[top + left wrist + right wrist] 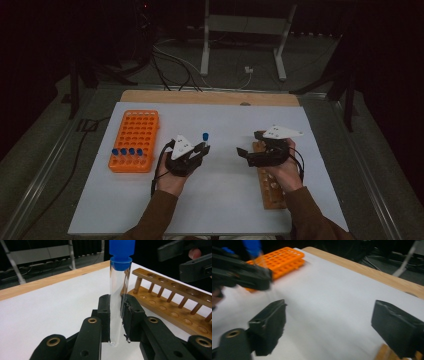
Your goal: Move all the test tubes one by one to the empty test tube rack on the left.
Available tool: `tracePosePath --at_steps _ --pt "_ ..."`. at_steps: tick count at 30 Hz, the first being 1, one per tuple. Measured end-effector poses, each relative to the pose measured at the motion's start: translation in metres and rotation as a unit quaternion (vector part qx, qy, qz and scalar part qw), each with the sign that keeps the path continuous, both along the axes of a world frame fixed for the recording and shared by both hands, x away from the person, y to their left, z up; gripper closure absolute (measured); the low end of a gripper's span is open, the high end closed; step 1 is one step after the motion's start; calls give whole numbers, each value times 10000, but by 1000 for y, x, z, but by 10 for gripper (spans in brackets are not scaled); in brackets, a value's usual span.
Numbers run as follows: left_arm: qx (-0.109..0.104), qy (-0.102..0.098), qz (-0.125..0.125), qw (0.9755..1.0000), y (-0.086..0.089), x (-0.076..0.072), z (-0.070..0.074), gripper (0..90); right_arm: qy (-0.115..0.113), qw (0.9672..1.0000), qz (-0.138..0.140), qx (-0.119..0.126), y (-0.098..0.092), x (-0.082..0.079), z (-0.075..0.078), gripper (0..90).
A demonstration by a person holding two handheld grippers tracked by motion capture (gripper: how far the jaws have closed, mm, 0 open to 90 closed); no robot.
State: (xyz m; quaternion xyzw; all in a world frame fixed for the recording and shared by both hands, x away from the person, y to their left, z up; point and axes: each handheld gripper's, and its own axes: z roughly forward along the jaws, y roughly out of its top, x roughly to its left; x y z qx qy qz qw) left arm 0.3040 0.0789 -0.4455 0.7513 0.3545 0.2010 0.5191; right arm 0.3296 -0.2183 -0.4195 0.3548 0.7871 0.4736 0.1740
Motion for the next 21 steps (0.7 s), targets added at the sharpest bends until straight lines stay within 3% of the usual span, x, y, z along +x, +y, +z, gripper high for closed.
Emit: tracePosePath --at_steps 11,21 --pt "-136 33 253 9996 36 -5 11 783 69 9993 -301 195 -27 -2 -7 0" --pt "-194 -74 406 9990 65 -11 21 783 28 9983 -504 298 -42 -9 -9 0"
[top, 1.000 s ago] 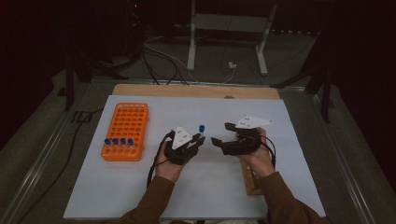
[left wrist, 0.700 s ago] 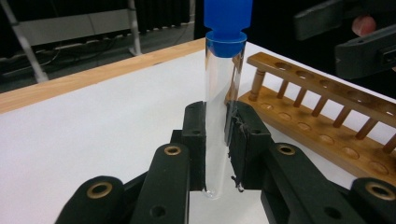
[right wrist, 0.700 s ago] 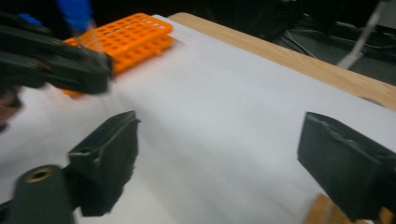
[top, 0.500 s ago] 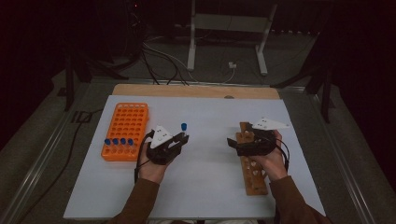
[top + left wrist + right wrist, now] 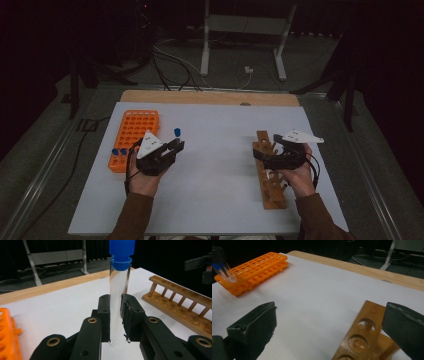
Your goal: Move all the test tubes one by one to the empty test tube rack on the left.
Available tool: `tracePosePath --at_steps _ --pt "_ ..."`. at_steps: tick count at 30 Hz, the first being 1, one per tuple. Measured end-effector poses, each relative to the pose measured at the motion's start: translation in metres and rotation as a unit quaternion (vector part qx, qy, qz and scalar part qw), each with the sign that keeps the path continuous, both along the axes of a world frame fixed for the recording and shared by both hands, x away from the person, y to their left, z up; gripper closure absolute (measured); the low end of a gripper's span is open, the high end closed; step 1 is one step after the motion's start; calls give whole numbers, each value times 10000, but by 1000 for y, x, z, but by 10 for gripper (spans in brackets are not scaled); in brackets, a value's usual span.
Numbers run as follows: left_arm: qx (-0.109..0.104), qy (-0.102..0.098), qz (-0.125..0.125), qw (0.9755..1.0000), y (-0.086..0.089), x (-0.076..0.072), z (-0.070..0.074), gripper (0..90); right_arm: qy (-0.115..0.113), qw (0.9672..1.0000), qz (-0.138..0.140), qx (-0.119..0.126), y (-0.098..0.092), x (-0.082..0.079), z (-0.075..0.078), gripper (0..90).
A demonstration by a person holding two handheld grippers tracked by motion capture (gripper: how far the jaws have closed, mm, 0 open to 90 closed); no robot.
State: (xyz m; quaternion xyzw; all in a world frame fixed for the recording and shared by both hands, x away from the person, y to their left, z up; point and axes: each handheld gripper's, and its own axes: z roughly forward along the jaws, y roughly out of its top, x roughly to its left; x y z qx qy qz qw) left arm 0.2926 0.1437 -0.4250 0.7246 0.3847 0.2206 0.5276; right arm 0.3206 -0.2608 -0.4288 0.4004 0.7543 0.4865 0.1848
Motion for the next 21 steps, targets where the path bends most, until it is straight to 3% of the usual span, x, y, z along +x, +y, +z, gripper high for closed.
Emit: tracePosePath --at_steps 21 --pt "-168 -124 499 9985 58 -7 19 782 43 9996 -193 193 -22 -11 -9 0"
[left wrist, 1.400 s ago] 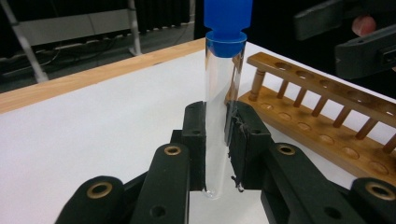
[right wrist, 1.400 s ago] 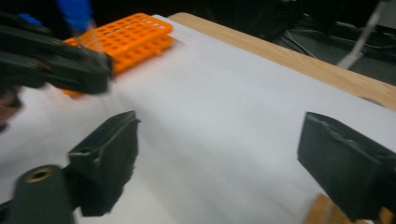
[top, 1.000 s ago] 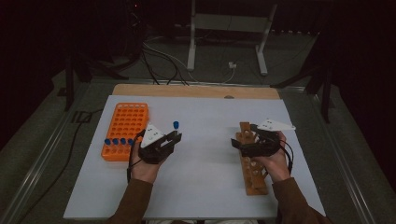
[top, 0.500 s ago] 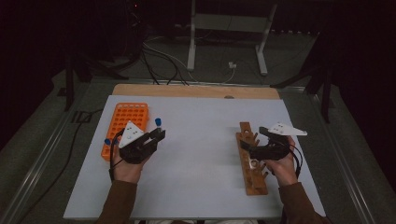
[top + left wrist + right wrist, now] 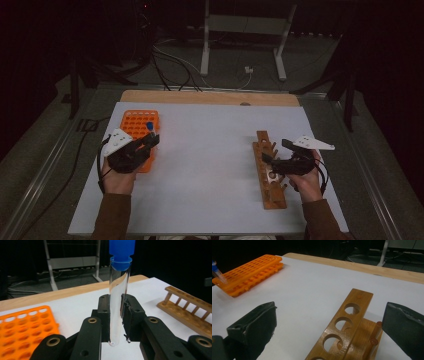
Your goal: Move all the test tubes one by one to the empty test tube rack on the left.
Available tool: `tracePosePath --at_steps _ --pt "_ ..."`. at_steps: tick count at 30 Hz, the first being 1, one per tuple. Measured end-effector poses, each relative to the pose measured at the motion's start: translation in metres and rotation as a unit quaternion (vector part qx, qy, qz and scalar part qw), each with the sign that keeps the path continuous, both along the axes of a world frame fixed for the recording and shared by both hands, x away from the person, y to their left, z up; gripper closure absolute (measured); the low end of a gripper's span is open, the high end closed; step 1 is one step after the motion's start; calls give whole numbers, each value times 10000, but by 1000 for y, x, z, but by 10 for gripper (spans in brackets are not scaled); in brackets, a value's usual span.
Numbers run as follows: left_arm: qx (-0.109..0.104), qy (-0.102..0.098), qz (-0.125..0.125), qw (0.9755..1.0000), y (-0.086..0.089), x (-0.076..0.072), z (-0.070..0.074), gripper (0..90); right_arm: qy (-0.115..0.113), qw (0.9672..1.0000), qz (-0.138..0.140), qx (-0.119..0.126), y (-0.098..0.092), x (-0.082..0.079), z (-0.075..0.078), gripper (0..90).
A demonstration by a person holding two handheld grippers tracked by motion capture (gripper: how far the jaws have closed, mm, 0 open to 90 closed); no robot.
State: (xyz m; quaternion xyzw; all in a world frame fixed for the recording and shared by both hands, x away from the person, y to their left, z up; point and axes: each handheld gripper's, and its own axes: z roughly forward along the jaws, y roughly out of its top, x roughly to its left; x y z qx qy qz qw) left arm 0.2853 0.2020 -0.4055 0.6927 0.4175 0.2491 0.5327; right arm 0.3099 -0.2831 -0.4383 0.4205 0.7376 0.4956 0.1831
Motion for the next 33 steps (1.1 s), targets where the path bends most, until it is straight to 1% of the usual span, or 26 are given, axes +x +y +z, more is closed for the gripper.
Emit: tracePosePath --at_steps 6,10,13,17,19,23,27,33 --pt "-40 -26 261 9996 22 -5 2 782 -2 10000 -15 12 -1 0 0 0" --pt "-1 -72 489 9988 35 -8 2 782 -2 10000 -14 13 -1 0 -1 0" --pt "-24 -129 707 9974 46 -8 2 782 0 10000 -15 10 -1 0 -1 0" --pt "108 -176 1016 9946 58 -6 2 782 -7 10000 -19 17 -2 0 -1 0" --pt "116 -201 1159 9930 64 -5 0 782 -3 10000 -32 23 -3 0 -1 0" --pt "132 -143 1368 9904 76 -3 -6 782 -19 10000 -33 38 -4 0 -1 0" --pt "107 -77 1515 9884 87 -3 -17 782 -17 10000 -26 27 -4 -1 -2 0" --pt "102 94 1591 9872 96 -6 -33 782 -29 10000 -14 32 -4 -1 -2 0"
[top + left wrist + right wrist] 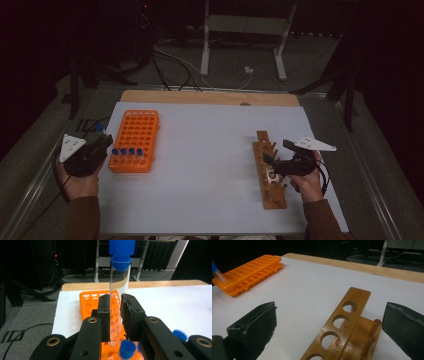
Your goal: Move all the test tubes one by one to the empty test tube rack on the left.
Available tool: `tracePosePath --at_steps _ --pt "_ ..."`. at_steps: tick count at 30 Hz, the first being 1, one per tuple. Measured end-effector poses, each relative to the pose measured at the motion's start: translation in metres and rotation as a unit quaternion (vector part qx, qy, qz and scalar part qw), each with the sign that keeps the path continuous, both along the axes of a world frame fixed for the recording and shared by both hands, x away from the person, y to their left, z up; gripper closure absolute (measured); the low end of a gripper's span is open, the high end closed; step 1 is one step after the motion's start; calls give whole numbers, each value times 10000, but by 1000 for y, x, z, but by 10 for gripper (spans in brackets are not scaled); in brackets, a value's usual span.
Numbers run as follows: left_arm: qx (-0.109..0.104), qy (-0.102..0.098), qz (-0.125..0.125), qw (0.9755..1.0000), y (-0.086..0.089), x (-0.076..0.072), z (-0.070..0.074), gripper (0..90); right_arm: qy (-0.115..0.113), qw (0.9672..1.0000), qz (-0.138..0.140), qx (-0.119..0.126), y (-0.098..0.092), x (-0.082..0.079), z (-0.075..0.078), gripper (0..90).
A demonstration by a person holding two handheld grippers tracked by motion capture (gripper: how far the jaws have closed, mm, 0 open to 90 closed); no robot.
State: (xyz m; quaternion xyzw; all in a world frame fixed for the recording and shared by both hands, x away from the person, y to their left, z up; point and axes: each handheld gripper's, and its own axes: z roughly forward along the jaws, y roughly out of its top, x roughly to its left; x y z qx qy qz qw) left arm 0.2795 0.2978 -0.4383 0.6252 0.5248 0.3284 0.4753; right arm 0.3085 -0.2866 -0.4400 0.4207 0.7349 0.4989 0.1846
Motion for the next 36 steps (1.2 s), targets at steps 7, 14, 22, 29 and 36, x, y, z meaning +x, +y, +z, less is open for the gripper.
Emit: tracePosePath --at_steps 7,14,22,29,36 --pt "9 175 10 9998 4 -3 -14 782 10 10000 20 -23 1 0 -1 0" --pt "-11 284 13 9996 4 -4 -25 782 -4 10000 41 -21 0 -1 -1 0" --pt "-107 227 92 9996 9 -7 -27 782 2 10000 35 -10 0 0 -1 0" --pt "-92 302 197 9993 14 -8 -31 782 17 10000 43 -15 0 0 -2 0" --pt "173 560 -4 9983 7 -5 -43 781 13 10000 43 3 -1 0 -2 0"
